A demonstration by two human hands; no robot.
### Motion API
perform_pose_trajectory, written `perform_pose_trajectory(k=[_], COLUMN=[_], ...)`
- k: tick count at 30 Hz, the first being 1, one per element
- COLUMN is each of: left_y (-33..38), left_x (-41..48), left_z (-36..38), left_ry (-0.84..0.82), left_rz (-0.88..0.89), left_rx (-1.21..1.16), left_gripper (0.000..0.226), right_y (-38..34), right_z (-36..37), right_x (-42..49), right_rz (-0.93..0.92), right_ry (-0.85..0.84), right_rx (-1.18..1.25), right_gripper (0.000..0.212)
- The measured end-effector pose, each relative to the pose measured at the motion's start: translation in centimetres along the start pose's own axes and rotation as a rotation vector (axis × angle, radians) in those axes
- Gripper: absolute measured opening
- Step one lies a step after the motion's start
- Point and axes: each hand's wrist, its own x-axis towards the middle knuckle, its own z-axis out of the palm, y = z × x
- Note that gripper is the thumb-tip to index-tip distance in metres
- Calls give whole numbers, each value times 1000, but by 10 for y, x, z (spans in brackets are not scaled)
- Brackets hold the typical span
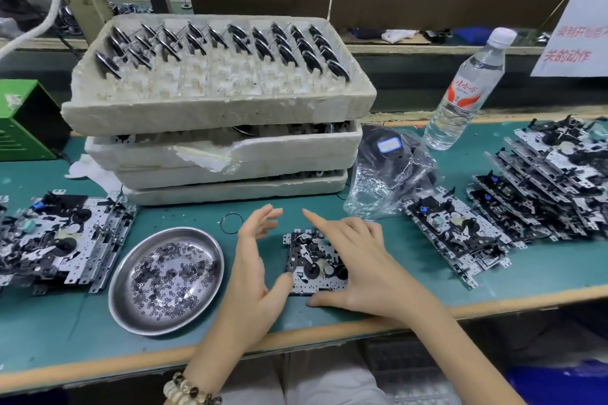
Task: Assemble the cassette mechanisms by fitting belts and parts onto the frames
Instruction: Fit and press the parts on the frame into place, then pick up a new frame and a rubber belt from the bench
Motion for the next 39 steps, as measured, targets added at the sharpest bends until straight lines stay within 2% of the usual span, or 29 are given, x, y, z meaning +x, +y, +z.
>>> perform_pose_trajectory(k=[8,12,14,16,19,23,30,33,35,37,39], left_y=[-1,-4,-4,-4,-2,-2,-3,-3,-2,0,1], left_x=[1,1,0,0,0,1,1,1,2,3,3], left_z=[0,0,0,1,1,2,2,1,1,1,1], left_ry=[65,82,74,61,44,38,29,19,4,-3,-4], left_rz=[26,26,19,16,23,28,6,5,22,39,51], left_rx=[22,33,46,65,100,136,136,167,218,248,263], left_gripper=[69,69,68,67,66,63,60,56,51,47,44], right_y=[-12,-2,14,33,56,65,59,54,47,35,22], right_z=[-6,-39,-60,-76,-85,-79,-81,-75,-67,-56,-43], right_x=[-4,-14,-19,-25,-30,-36,-40,-40,-37,-28,-16], right_rz=[76,187,315,509,788,943,932,872,713,456,281], right_ry=[151,455,623,695,604,389,297,423,606,743,675], right_rx=[97,47,-21,-89,-107,-128,-133,-167,-223,-287,-293], right_gripper=[105,96,93,93,93,91,99,93,73,42,19])
